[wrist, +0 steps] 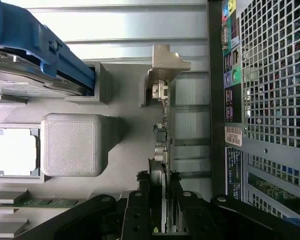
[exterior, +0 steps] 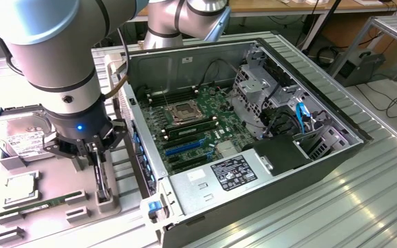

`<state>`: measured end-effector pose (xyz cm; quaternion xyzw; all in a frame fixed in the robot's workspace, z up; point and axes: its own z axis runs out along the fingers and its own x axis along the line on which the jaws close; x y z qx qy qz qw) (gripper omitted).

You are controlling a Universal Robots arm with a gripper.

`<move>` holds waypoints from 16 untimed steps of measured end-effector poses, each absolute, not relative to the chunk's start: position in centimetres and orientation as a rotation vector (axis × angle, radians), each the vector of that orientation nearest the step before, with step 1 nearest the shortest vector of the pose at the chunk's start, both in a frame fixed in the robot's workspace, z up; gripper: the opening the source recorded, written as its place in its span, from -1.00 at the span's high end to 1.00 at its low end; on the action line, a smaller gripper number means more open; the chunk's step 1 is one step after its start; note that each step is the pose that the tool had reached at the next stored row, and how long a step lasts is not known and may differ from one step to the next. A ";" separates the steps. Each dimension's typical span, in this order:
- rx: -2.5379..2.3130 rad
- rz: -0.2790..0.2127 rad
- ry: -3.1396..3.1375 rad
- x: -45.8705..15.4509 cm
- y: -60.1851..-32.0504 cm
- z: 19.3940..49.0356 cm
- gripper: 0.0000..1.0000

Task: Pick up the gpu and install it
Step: 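Pick up the gpu and move the gpu toward the slot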

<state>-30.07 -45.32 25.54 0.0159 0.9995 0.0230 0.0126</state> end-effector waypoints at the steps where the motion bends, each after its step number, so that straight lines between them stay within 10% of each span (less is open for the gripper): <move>1: 0.049 0.072 3.115 -30.1 -45.3 25.6 0.48; 16: 0.049 0.072 3.115 -30.1 -45.3 26.4 0.48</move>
